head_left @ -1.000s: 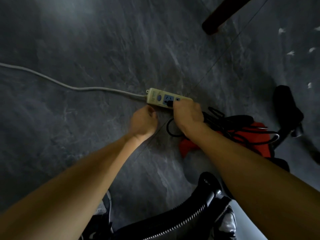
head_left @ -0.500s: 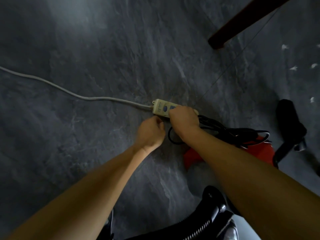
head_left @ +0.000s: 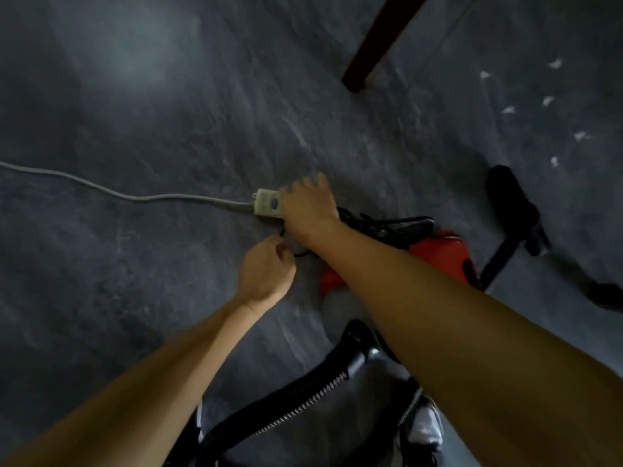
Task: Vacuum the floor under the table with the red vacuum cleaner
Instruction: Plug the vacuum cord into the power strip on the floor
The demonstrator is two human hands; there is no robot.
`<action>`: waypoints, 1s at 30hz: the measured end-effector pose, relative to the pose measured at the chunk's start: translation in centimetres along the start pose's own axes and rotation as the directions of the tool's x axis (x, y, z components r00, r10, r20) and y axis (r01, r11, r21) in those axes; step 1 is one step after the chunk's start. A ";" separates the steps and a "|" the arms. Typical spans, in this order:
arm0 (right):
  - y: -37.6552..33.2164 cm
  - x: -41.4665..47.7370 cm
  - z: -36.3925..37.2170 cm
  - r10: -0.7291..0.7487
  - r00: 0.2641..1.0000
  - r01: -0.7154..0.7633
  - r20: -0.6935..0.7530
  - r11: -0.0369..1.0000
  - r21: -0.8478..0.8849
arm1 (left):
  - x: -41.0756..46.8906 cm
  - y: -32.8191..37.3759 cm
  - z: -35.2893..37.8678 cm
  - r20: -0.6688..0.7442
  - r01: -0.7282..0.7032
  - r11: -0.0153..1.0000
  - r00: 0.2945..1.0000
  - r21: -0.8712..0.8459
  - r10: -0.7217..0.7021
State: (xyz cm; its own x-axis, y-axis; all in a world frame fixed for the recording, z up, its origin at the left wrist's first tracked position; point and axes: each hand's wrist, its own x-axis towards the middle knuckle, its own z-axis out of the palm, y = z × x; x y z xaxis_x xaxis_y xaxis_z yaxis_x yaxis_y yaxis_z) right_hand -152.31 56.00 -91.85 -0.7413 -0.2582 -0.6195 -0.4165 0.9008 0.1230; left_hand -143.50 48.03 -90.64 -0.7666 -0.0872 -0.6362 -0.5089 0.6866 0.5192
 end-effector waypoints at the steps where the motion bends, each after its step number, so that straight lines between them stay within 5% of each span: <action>1: 1.0 -1.7 -0.5 -0.014 0.997 0.019 -0.072 0.998 0.058 | -1.4 1.3 0.2 -0.009 -0.015 0.999 1.000 -0.035 0.014; 4: 5.7 -7.4 -1.5 0.135 0.959 -0.042 -0.251 0.938 0.344 | -5.4 5.8 1.0 -0.098 -0.119 0.983 0.990 -0.141 0.105; 7: 12.5 -13.5 0.0 0.571 0.729 -0.194 -0.376 0.700 0.687 | -8.5 11.2 2.7 -0.188 -0.338 0.936 0.930 -0.100 0.316; 10: 17.9 -19.1 3.4 0.843 0.493 -0.339 -0.217 0.415 0.844 | -10.7 16.6 4.8 -0.150 -0.536 0.844 0.835 0.005 0.530; 14: 20.6 -25.2 10.5 0.909 0.365 -0.535 0.201 0.028 0.845 | -12.0 20.9 9.3 0.168 -0.687 0.690 0.725 0.227 0.667; 18: 19.2 -28.9 19.2 0.803 0.338 -0.660 0.491 -0.170 0.732 | -12.1 22.0 14.0 0.462 -0.731 0.437 0.675 0.524 0.575; 26: 18.0 -25.1 26.9 0.615 0.463 -0.612 0.639 -0.300 0.732 | -10.1 22.4 21.0 0.517 -0.587 0.129 0.781 0.800 0.349; 30: 17.5 -23.4 29.2 0.564 0.481 -0.613 0.671 -0.331 0.717 | -8.8 21.2 22.3 0.461 -0.493 0.057 0.844 0.868 0.274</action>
State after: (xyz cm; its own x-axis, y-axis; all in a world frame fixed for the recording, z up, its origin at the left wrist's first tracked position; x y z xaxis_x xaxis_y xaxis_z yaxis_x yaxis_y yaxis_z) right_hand -126.86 88.01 -97.89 -0.2384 0.6180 -0.7491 0.9698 0.1110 -0.2170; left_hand -138.82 79.51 -86.77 -0.6059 0.4475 -0.6577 0.6889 0.7086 -0.1525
